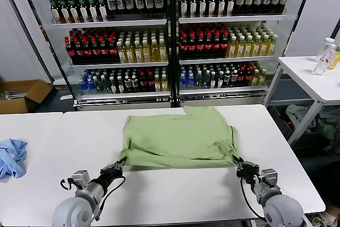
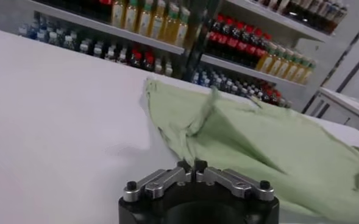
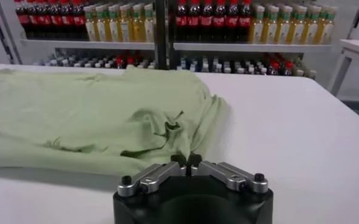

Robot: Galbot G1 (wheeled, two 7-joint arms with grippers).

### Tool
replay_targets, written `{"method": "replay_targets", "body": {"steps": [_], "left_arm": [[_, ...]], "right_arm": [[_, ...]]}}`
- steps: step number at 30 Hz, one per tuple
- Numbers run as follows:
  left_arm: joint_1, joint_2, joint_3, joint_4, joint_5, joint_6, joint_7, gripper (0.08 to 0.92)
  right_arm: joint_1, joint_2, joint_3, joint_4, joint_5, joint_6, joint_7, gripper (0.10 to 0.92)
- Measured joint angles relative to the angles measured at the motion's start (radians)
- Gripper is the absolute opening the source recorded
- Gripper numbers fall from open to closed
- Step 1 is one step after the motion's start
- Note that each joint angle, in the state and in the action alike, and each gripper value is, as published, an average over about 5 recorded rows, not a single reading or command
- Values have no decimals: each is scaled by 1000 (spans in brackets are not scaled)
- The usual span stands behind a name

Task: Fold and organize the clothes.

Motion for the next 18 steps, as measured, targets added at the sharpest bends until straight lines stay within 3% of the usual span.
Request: {"method": "replay_targets", "body": {"steps": [18], "left_arm": [[317, 5, -45, -235, 231, 4, 27, 91]], "right_arm": [[-401, 81, 133, 243, -174, 35, 11, 143]]}}
